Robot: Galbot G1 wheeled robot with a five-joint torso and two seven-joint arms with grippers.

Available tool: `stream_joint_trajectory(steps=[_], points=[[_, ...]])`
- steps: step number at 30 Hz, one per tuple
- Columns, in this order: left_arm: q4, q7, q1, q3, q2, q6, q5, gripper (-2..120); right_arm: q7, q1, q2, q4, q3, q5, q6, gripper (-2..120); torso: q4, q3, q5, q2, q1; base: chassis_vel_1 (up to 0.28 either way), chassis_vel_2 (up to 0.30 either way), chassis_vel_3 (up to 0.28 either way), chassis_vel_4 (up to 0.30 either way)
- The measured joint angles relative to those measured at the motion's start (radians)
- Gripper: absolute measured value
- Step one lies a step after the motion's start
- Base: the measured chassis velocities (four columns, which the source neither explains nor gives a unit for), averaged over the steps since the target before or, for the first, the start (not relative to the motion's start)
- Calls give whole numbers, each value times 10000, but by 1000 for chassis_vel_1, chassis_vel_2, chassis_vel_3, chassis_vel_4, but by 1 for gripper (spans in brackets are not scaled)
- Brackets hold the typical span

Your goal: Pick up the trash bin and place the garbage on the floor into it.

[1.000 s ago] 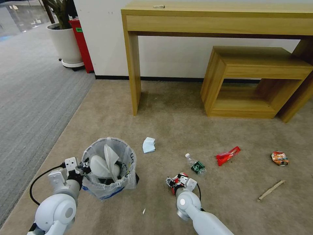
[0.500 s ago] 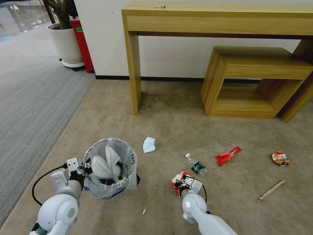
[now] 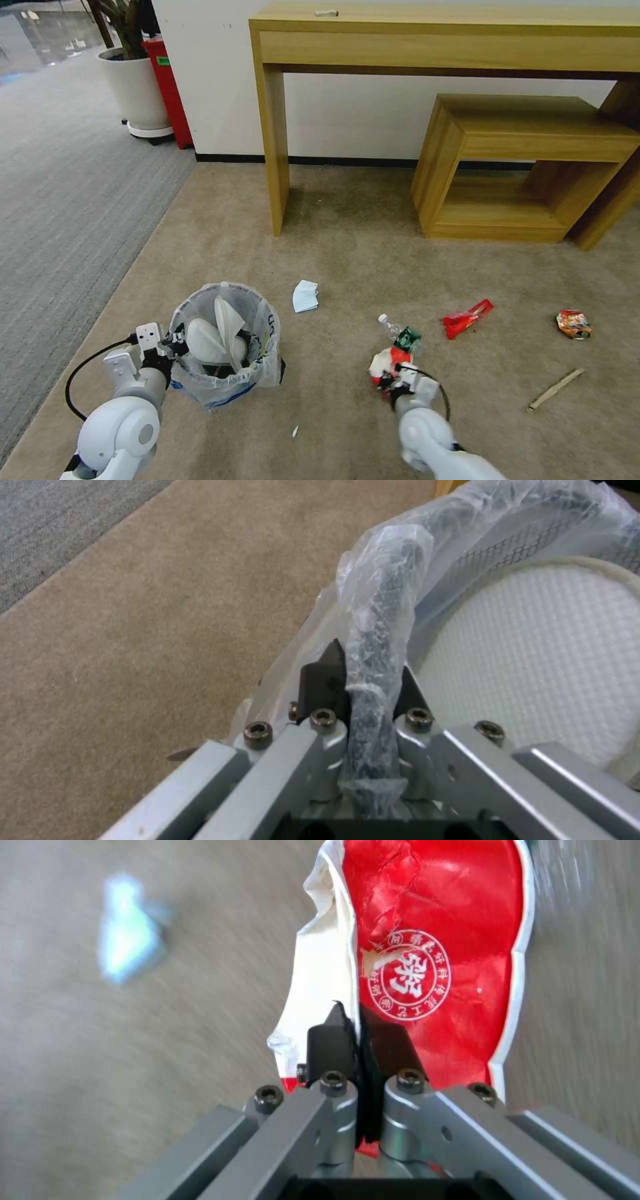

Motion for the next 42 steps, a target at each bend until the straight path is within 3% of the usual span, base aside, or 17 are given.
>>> stream_joint_trajectory(steps=[6, 10, 12, 13, 16, 20, 28, 30, 32, 34, 42], points=[[49, 13, -8, 20, -52, 0, 75, 2, -970, -155, -602, 771, 94, -363, 696, 0, 2, 0, 2, 0, 0, 0, 0, 0, 0], [60, 17, 2, 23, -55, 0, 96, 2, -2393, -114, -960, 931, 73, -598, 1656, 0, 2, 0, 2, 0, 0, 0, 0, 0, 0], [60, 17, 11, 23, -39, 4, 97, 2, -3934, 66, -1214, 955, -17, -588, 2545, 0, 2, 0, 2, 0, 0, 0, 0, 0, 0], [60, 17, 11, 23, -39, 4, 97, 2, -3934, 66, -1214, 955, -17, -588, 2545, 0, 2, 0, 2, 0, 0, 0, 0, 0, 0], [65, 12, 18, 38, -23, 26, 104, 2, -5773, 489, -1553, 1187, -368, -402, 3581, 0, 3, 0, 4, 0, 0, 0, 0, 0, 0], [67, -1, 25, 103, -14, 61, 123, 2, -6706, 1055, -2057, 1659, -825, -330, 3914, 0, 2, 0, 4, 0, 0, 0, 0, 0, 0], [-14, -46, 9, 209, -10, 154, 140, 2, -7587, 2449, -3383, 2614, -2265, -40, 3996, 0, 3, 1, 1, 0, 0, 0, 0, 0, 0], [-141, -102, 6, 257, -10, 254, 68, 2, -7812, 3415, -3723, 2920, -3186, 179, 3971, 0, 1, 0, 2, 0, 0, 0, 0, 0, 0], [-163, -114, 9, 263, -10, 267, 58, 2, -7834, 3587, -3748, 2945, -3336, 208, 3969, 0, 0, 1, 2, 0, -1, 0, 0, 0, 0], [-362, -172, 74, 270, -27, 336, -7, 2, -7924, 4962, -3771, 3046, -4620, 413, 3964, 0, 5, 0, 0, 0, 0, 0, 0, 0, 0], [-769, -254, 169, 234, -42, 439, -169, 2, -7922, 6660, -3199, 2853, -6858, 616, 3940, 0, 2, 0, 0, 0, 0, 0, 0, 0, 0]])
